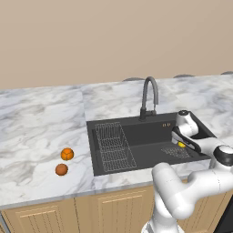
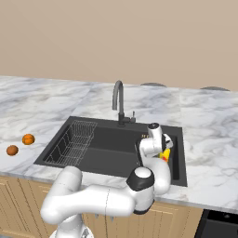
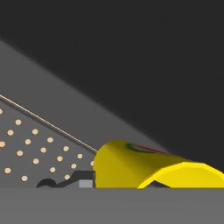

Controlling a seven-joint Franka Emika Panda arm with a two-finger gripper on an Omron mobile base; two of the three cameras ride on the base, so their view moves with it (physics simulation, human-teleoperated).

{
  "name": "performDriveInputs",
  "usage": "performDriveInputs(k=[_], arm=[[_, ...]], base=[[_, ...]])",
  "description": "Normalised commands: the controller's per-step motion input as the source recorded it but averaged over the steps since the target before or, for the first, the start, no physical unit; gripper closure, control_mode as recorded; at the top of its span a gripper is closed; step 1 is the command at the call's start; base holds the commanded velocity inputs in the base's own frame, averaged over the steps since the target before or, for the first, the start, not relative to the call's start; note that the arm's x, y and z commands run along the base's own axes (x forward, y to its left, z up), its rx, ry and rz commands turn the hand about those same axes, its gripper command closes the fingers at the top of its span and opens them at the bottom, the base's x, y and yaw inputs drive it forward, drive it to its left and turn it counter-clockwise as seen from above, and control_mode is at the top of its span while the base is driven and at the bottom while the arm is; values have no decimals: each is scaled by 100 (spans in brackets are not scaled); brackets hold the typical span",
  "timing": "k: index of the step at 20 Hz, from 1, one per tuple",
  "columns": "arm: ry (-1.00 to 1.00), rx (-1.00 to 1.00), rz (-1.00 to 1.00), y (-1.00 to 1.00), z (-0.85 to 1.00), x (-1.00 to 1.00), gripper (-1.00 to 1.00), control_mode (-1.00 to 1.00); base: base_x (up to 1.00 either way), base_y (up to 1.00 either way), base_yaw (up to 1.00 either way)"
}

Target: Remove the tangerine and orange from the sink. Then move the bowl and cup from the counter to the sink for washing.

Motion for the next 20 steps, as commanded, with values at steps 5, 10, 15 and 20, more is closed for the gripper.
performDriveInputs(k=[5,10,15,20], arm=[[11,0,0,-15,-11,18,-100,-100],[8,0,0,-12,0,15,-100,-100],[7,0,0,-6,18,8,-100,-100],[7,0,0,-1,35,0,-100,-100]], base=[[0,0,0],[0,0,0],[0,0,0],[0,0,0]])
